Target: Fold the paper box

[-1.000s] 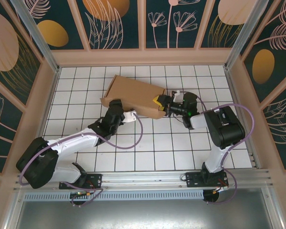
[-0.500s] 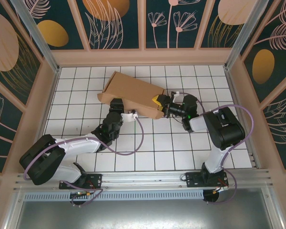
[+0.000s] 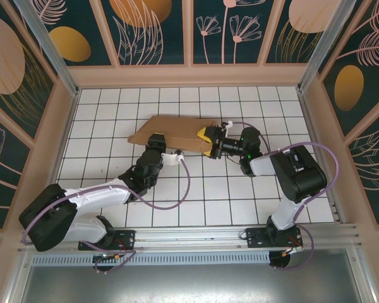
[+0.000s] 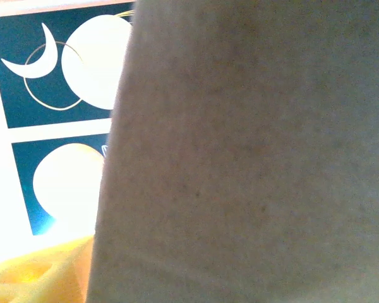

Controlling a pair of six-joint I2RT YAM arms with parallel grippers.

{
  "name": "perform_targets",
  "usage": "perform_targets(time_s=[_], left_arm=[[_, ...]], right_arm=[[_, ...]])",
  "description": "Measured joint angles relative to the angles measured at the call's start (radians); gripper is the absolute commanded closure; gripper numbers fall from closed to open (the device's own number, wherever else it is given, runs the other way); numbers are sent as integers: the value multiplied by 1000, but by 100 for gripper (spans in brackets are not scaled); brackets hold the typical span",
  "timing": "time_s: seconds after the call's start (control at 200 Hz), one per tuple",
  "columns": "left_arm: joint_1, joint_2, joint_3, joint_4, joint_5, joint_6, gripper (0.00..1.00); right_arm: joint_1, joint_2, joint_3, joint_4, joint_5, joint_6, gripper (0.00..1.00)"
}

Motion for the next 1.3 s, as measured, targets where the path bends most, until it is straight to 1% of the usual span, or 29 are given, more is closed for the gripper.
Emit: perform_targets(time_s=[0.09,0.13,0.215,0.265,0.38,0.445,0.581,0.706,0.876,0.981,1.111,1.196,1.301], left_arm=[[-3,-31,20,-83,2,-31,65],[-3,-44,25,-116,5,-51,66],[-3,-66,29,-170,15,-83,66],[-3,-72,29,-195,21,-99,66],[-8,-73,27,-217,27,-129,66],[-9,-76,23,-218,31,-142,66],[-10,-86,21,-235,39,-166,67],[-10,-88,39,-308,53,-206,67],[-10,-88,137,-456,82,-289,66],[-10,-86,197,-536,108,-340,66],[-10,-48,251,-602,145,-395,64],[-10,-6,268,-638,180,-436,58],[-10,50,271,-678,224,-475,55]], right_arm=[[0,-9,-10,-9,0,-11,24],[0,-9,-14,-10,0,-17,26],[0,-11,-27,-10,4,-20,34],[0,-11,-38,-10,11,-21,36],[0,-11,-60,6,23,-4,37],[0,-11,-69,20,26,6,33],[-2,-24,-88,22,28,6,20],[-21,-84,-126,-15,33,-20,7],[-63,-179,-159,-88,46,-76,6],[-82,-204,-177,-117,57,-87,9],[-85,-202,-197,-120,76,-76,18],[-85,-186,-198,-101,83,-56,29],[-86,-154,-201,-70,95,-38,35]])
